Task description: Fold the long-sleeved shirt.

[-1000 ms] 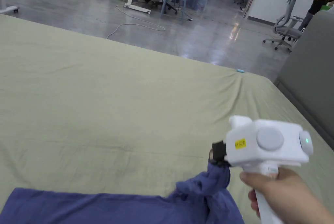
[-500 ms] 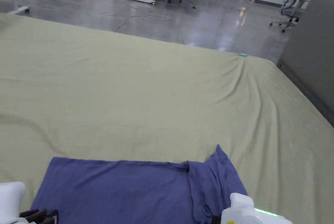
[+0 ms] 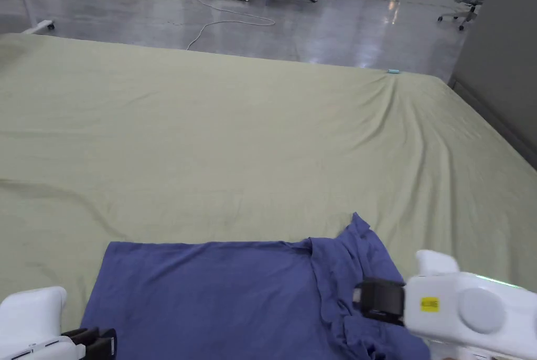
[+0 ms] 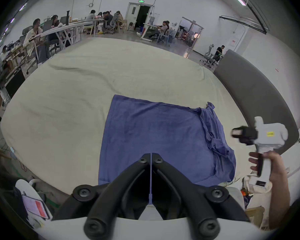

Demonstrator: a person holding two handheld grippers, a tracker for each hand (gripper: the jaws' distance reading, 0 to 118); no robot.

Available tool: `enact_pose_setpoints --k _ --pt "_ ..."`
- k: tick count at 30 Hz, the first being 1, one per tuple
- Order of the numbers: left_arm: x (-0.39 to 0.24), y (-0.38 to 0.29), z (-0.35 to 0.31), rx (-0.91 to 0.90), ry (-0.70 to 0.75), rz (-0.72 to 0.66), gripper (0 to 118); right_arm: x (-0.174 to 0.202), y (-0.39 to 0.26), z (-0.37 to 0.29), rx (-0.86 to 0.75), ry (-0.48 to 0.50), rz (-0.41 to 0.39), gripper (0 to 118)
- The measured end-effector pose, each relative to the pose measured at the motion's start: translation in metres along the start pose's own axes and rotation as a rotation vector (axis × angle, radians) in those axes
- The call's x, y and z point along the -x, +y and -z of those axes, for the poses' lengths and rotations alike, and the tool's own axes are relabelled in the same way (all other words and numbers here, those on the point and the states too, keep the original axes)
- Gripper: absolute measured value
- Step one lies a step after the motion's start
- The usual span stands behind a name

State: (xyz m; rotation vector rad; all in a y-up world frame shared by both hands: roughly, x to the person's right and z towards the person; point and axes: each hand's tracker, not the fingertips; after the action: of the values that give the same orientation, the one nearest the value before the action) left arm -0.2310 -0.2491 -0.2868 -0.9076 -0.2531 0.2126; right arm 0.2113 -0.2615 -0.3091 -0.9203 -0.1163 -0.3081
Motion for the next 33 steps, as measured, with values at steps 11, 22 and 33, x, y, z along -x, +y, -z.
enact_pose_setpoints --k 11,22,33 --pt "0.017 -0.017 0.015 0.059 0.055 -0.025 0 -0.003 -0.09 -0.03 0.084 -0.096 -0.119 0" --pt "0.06 0.122 0.186 0.016 0.26 0.03 117 -0.01 -0.071 -0.009 0.104 -0.011 -0.028 0" --pt "0.061 0.131 0.273 0.121 0.292 0.222 0 -0.032 -0.034 0.017 0.122 -0.182 -0.09 0"
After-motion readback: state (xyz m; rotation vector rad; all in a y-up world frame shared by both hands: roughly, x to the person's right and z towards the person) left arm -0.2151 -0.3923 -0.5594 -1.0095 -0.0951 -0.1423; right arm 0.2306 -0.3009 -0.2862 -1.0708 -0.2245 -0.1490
